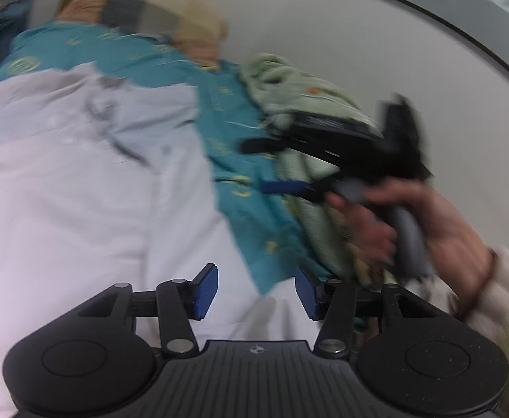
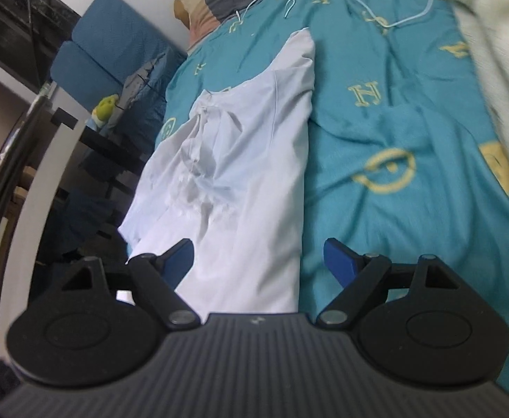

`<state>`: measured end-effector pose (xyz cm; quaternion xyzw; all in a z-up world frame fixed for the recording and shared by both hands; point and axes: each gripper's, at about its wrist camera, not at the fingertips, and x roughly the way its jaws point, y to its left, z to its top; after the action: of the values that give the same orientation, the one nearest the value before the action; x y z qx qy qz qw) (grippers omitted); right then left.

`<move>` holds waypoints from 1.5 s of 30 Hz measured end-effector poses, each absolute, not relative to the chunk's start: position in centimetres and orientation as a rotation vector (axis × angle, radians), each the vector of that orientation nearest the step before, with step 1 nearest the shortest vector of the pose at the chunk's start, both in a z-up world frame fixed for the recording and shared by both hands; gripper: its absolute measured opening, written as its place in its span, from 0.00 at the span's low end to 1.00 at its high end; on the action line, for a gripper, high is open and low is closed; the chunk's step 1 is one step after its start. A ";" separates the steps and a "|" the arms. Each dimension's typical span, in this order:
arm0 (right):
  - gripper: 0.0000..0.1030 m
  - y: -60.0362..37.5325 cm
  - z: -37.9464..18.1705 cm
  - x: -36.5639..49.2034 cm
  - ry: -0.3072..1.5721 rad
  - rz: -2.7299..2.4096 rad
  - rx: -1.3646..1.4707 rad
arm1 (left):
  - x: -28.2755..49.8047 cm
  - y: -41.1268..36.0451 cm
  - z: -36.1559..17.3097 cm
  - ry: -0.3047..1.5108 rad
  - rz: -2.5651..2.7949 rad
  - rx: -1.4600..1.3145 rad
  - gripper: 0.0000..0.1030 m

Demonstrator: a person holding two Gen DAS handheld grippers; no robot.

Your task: Fold clothes

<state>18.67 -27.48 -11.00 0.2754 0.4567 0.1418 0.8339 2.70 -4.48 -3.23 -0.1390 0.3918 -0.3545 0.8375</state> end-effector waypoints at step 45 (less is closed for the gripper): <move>0.09 -24.8 -12.5 24.4 0.885 0.231 0.191 | 0.7 -12.1 -8.3 0.964 -1.017 0.249 0.47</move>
<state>24.36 -24.82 -12.49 0.0922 0.4267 0.1116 0.8928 0.66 -12.10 -8.31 0.1142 0.4422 -0.4667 0.7574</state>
